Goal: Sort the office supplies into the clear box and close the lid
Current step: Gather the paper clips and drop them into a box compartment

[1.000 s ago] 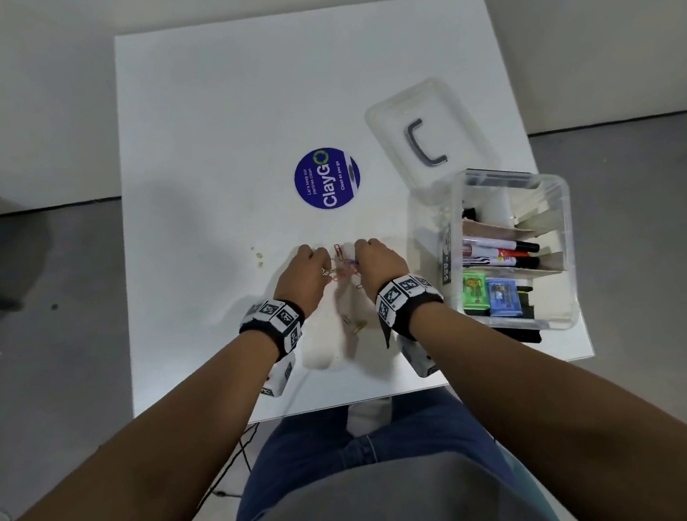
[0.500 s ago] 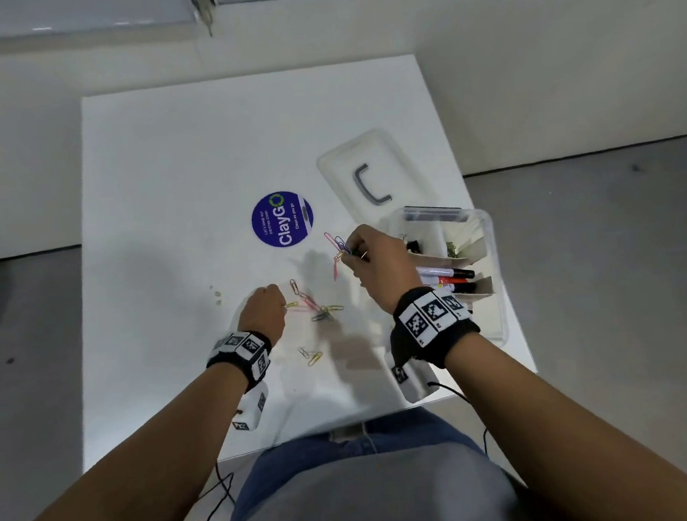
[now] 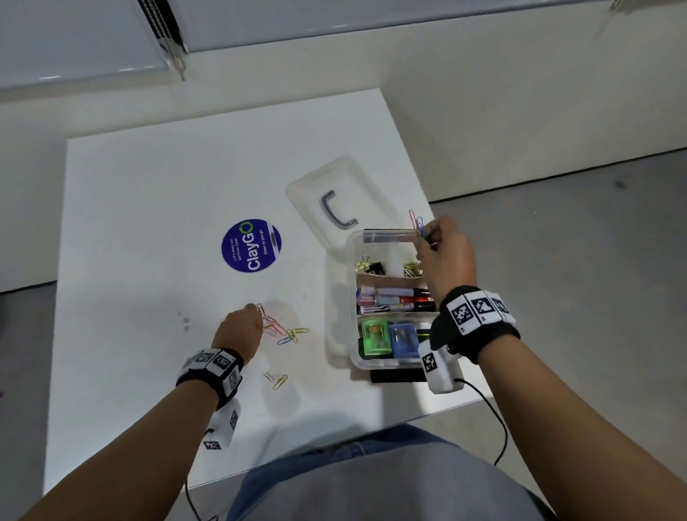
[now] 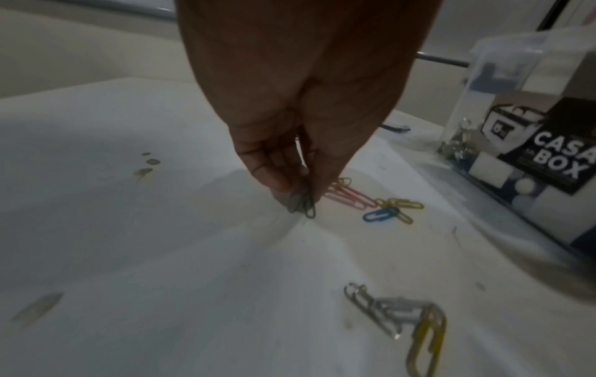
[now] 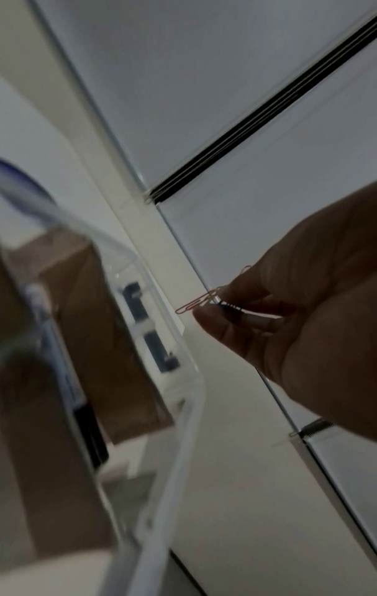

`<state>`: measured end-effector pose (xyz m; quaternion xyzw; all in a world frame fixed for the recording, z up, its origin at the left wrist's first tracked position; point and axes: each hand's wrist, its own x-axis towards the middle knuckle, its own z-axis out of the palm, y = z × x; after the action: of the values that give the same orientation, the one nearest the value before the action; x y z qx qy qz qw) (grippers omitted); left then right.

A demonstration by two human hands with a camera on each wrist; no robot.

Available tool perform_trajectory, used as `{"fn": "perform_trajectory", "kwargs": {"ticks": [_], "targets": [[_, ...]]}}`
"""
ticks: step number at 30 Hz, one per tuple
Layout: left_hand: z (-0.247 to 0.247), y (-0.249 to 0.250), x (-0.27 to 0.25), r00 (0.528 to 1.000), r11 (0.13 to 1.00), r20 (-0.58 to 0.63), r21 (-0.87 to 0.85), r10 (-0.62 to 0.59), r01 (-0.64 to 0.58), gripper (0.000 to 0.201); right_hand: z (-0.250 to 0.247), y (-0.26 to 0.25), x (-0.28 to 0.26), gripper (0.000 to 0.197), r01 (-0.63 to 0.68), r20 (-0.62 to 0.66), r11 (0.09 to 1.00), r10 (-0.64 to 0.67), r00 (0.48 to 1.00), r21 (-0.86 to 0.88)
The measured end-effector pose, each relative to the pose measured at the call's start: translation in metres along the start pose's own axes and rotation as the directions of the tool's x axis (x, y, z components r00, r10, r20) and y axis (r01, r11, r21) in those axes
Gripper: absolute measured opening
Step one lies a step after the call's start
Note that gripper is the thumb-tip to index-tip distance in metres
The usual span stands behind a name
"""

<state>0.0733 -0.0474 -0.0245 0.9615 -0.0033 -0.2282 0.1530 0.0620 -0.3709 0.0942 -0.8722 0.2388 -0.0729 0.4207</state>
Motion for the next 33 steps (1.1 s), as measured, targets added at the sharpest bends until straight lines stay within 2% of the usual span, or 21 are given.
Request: {"fn": "perform_trajectory", "kwargs": {"ticks": [2,4,5,7,8,11,14,18,21,24,27,29,31,33], "targets": [[-0.01,0.012,-0.004,0.999,0.996,-0.038,-0.083,0.018,-0.022,0.011,-0.003,0.016,0.008,0.007,0.012,0.079,0.98,0.003,0.997,-0.198],[-0.025,0.031,-0.006,0.992,0.972,-0.108,-0.217,0.064,-0.087,0.006,-0.007,0.028,0.013,0.021,0.04,0.144,0.94,0.01,0.99,-0.338],[-0.034,0.044,-0.006,0.986,0.949,-0.145,-0.29,0.087,-0.127,0.007,-0.01,0.032,0.014,0.026,0.046,0.125,0.926,0.002,0.992,-0.374],[-0.05,0.076,-0.005,0.97,0.897,-0.197,-0.389,0.141,-0.21,0.01,-0.017,0.037,0.014,0.034,0.018,0.077,0.914,0.014,0.997,-0.404],[-0.056,0.095,-0.004,0.962,0.874,-0.208,-0.417,0.176,-0.249,0.009,-0.019,0.04,0.013,0.037,-0.023,0.095,0.913,0.067,0.993,-0.406],[-0.068,0.16,-0.005,0.928,0.828,-0.204,-0.421,0.312,-0.371,0.006,-0.018,0.046,0.011,0.041,-0.154,0.243,0.91,0.261,0.934,-0.386],[-0.063,0.211,-0.005,0.887,0.796,-0.152,-0.394,0.437,-0.46,0.006,-0.015,0.045,0.008,0.039,-0.132,0.276,0.915,0.249,0.928,-0.382],[-0.049,0.242,0.007,0.894,0.818,-0.1,-0.37,0.437,-0.441,0.006,-0.01,0.035,0.004,0.039,-0.094,0.313,0.914,0.23,0.922,-0.394],[-0.048,0.237,0.016,0.899,0.841,-0.049,-0.333,0.436,-0.426,0.012,0.0,0.028,0.0,0.041,-0.07,0.335,0.912,0.219,0.916,-0.405],[-0.064,0.211,0.014,0.902,0.819,-0.093,-0.389,0.422,-0.423,0.014,0.006,0.023,0.004,0.044,-0.045,0.346,0.912,0.199,0.917,-0.407],[-0.078,0.159,0.016,0.932,0.806,-0.216,-0.468,0.292,-0.362,0.009,0.006,0.021,0.013,0.045,-0.016,0.342,0.902,0.18,0.922,-0.432],[-0.078,0.117,0.018,0.949,0.83,-0.259,-0.479,0.177,-0.286,0.006,0.008,0.02,0.017,0.045,-0.016,0.341,0.894,0.187,0.921,-0.447],[-0.071,0.079,0.013,0.969,0.903,-0.225,-0.386,0.104,-0.186,0.007,0.013,0.016,0.016,0.046,-0.04,0.328,0.897,0.202,0.923,-0.44],[-0.053,0.046,0.002,0.992,0.969,-0.096,-0.229,0.077,-0.097,0.011,0.023,0.01,0.01,0.052,-0.057,0.277,0.906,0.188,0.942,-0.42]]}}
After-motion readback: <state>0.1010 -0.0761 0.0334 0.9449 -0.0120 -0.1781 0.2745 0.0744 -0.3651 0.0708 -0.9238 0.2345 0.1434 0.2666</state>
